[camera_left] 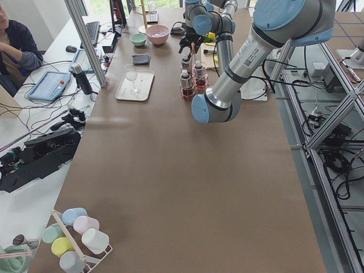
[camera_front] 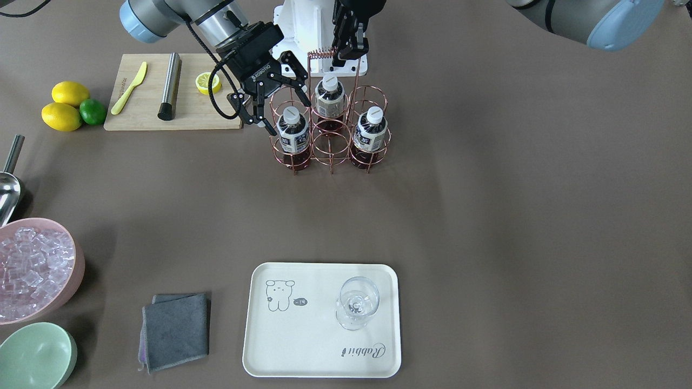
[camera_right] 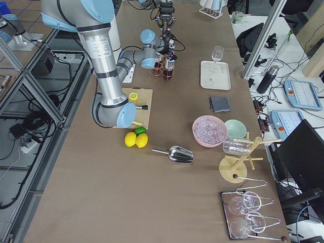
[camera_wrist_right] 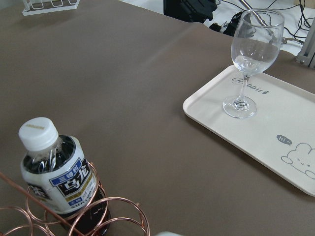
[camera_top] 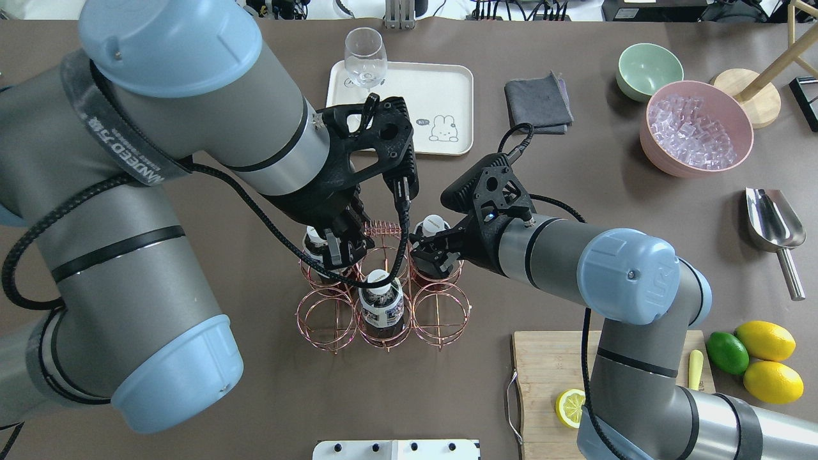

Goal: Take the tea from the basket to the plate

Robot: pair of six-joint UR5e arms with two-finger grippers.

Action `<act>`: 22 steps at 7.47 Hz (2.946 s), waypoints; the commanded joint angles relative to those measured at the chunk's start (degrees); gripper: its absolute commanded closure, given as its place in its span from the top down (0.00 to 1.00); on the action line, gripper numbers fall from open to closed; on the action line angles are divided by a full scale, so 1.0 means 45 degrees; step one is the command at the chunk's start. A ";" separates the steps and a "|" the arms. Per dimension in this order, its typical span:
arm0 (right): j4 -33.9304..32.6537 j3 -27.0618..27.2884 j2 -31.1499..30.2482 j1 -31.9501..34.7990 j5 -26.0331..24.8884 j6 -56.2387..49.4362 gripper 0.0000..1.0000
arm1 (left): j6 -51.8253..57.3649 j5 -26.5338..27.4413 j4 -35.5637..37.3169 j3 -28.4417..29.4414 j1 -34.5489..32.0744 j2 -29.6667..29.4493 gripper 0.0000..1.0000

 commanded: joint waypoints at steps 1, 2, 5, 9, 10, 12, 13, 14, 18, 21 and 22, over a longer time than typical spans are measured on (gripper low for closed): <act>0.0031 -0.0093 -0.0058 -0.0019 -0.0009 -0.0200 0.63 | 0.0000 -0.0001 -0.0001 -0.0032 0.0000 0.0023 0.00; 0.0031 -0.0093 -0.0039 0.0001 -0.0009 -0.0221 0.31 | 0.0000 -0.0001 -0.0001 -0.0032 0.0019 0.0024 0.00; 0.0031 -0.0034 0.0038 0.0040 0.0049 -0.0202 0.00 | 0.0000 -0.0001 -0.0001 -0.0032 0.0020 0.0024 0.00; -0.0047 0.0258 0.0098 0.0215 0.0127 -0.0104 0.00 | 0.0000 -0.0001 -0.0020 -0.0031 0.0020 0.0024 0.00; -0.0415 0.0549 0.0117 0.0409 0.0398 -0.0104 0.00 | 0.0000 -0.0001 -0.0020 -0.0032 0.0020 0.0024 0.00; -0.1490 0.1428 0.0156 0.0859 0.1122 -0.0085 0.00 | 0.0000 -0.0001 -0.0020 -0.0051 0.0020 0.0024 0.00; -0.1841 0.1682 0.0311 0.1073 0.1297 -0.0085 0.00 | 0.0000 -0.0001 -0.0020 -0.0051 0.0020 0.0024 0.00; -0.2850 0.1975 0.0893 0.1558 0.1802 -0.0085 0.00 | 0.0000 -0.0001 -0.0020 -0.0051 0.0020 0.0024 0.00; -0.4539 0.2407 0.1914 0.4038 0.4574 -0.0085 0.00 | 0.0000 -0.0020 -0.0020 -0.0071 0.0020 0.0024 0.00; -0.4132 0.0970 0.2457 0.4452 0.4193 -0.0899 0.00 | 0.0019 -0.0001 -0.0020 -0.0110 0.0020 0.0024 0.00; -0.3549 0.0034 0.2596 0.4609 0.3861 -0.1021 0.00 | 0.0020 -0.0001 -0.0020 -0.0129 -0.0019 0.0024 0.00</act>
